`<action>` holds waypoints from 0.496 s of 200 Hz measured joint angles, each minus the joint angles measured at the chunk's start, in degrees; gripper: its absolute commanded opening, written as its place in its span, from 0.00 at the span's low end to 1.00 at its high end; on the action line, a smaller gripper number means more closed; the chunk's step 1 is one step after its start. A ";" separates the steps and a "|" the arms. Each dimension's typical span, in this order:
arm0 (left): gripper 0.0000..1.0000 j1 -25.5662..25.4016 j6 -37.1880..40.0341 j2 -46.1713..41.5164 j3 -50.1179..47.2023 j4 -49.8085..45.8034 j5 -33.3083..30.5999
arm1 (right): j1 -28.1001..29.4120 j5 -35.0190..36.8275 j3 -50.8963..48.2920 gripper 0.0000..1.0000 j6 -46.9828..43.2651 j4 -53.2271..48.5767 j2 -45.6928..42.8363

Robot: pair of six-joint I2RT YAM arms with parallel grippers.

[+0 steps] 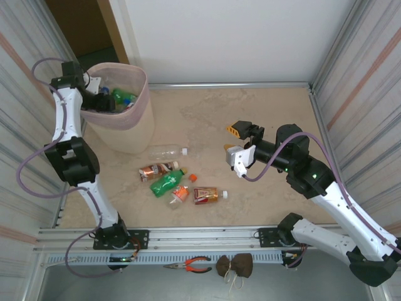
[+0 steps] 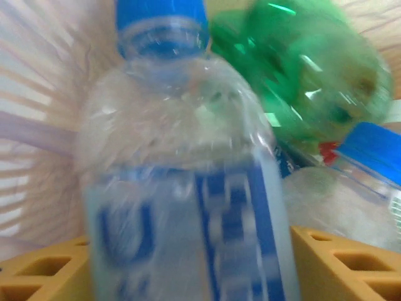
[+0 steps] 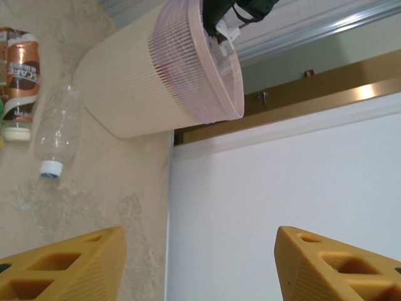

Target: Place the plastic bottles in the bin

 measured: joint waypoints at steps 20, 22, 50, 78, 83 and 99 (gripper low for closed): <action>0.75 0.00 -0.59 -2.10 0.52 -0.04 0.35 | 0.00 0.00 0.00 0.63 0.00 0.00 0.00; 0.75 0.00 -0.59 -2.38 0.66 -0.04 0.42 | 0.00 0.00 0.00 0.63 0.00 0.00 0.00; 0.77 0.11 -1.07 -5.79 2.29 0.55 1.09 | 0.00 -0.15 0.00 0.64 0.48 0.00 0.00; 0.77 0.11 -1.22 -9.14 2.80 0.98 2.32 | 0.00 -1.09 0.00 0.64 2.29 0.00 0.02; 0.77 0.11 -1.22 -9.57 2.80 1.05 2.64 | 0.00 -1.33 0.00 0.64 2.64 0.00 0.02; 0.77 0.11 -1.22 -10.91 2.80 1.11 3.89 | 0.00 -2.40 0.00 0.66 4.35 -0.04 0.02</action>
